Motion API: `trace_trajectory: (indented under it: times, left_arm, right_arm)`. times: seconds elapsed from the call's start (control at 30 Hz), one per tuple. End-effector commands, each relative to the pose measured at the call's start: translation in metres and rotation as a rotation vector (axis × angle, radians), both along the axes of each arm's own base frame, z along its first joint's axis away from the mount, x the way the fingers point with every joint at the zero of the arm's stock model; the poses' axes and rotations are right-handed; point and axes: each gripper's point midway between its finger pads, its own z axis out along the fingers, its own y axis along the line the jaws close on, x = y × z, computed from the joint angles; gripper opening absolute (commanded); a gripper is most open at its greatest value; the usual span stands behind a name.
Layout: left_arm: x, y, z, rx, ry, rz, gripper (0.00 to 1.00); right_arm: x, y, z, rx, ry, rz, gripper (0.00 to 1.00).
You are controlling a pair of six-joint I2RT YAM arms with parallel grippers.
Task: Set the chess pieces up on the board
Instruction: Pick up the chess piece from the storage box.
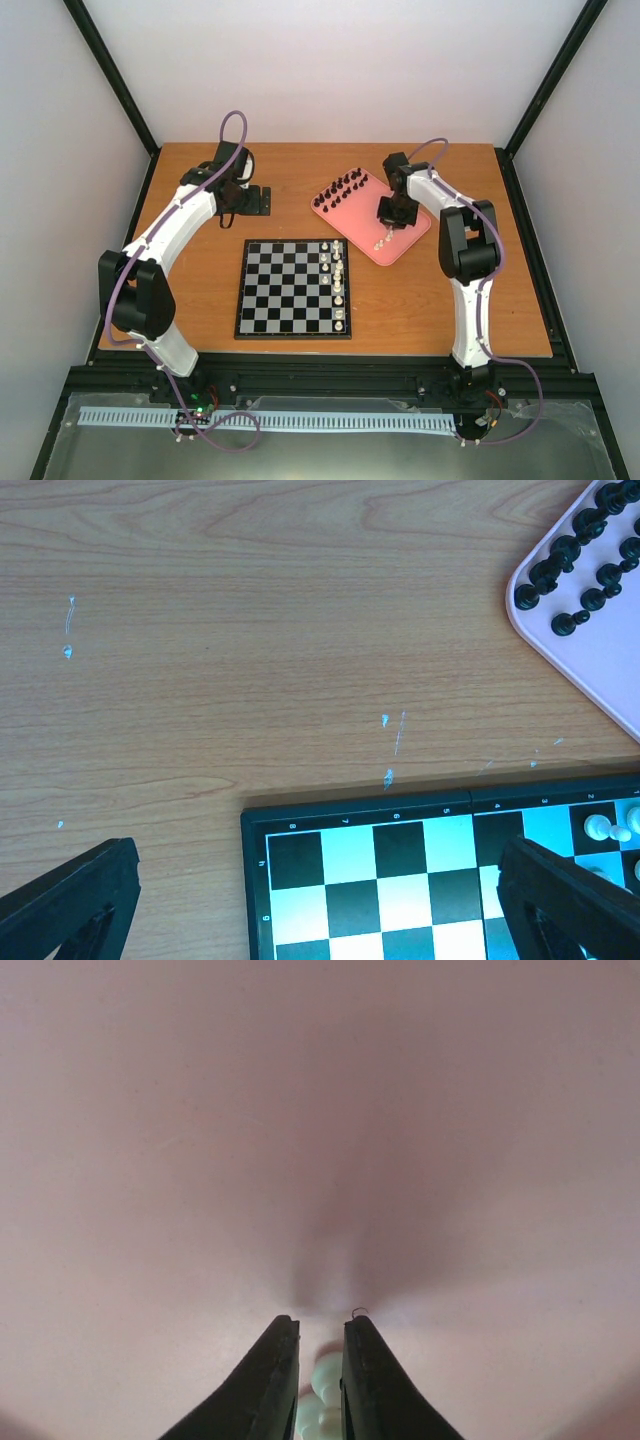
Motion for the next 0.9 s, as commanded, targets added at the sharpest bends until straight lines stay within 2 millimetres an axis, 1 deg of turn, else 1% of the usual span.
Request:
trace_trajectory:
  times: [0.0, 0.2, 0.23, 0.27, 0.3, 0.33, 0.37, 0.47, 0.6, 0.77, 0.87]
  left_arm:
    - [0.001, -0.001, 0.003, 0.001, -0.013, -0.011, 1.0]
    - [0.001, 0.0, 0.004, 0.001, -0.016, -0.006, 1.0]
    - [0.001, 0.0, 0.003, 0.0, -0.015, -0.007, 1.0]
    - [0.001, 0.0, 0.003, 0.0, -0.015, -0.007, 1.0]
    - [0.001, 0.0, 0.003, 0.001, -0.015, -0.008, 1.0]
    - [0.001, 0.0, 0.004, 0.002, -0.016, -0.008, 1.0]
    - [0.001, 0.0, 0.003, 0.002, -0.016, -0.007, 1.0]
    - [0.002, -0.001, 0.004, -0.003, -0.017, -0.008, 1.0]
    - [0.002, -0.002, 0.005, -0.007, -0.018, -0.009, 1.0]
    - [0.001, 0.0, 0.006, 0.003, -0.022, -0.01, 1.0]
    - [0.001, 0.0, 0.005, 0.003, -0.02, -0.011, 1.0]
  right_arm:
    - [0.007, -0.004, -0.005, -0.016, 0.007, -0.009, 0.16]
    - [0.008, -0.005, -0.001, -0.023, 0.005, -0.003, 0.16]
    - [0.007, -0.005, -0.001, -0.024, 0.007, -0.004, 0.17]
    - [0.006, -0.006, 0.001, -0.027, 0.008, -0.006, 0.23]
    - [0.004, -0.007, 0.002, -0.034, 0.008, -0.008, 0.4]
    - [0.003, -0.009, 0.003, -0.037, 0.008, -0.007, 0.87]
    - [0.002, -0.009, 0.005, -0.038, 0.005, -0.007, 0.98]
    - [0.0, -0.011, 0.007, -0.041, -0.003, -0.011, 1.0]
    - [0.0, -0.007, 0.006, -0.023, 0.0, -0.017, 1.0]
    - [0.003, -0.006, 0.014, -0.014, -0.021, -0.021, 1.0]
    - [0.002, -0.005, 0.01, -0.016, 0.002, -0.028, 1.0]
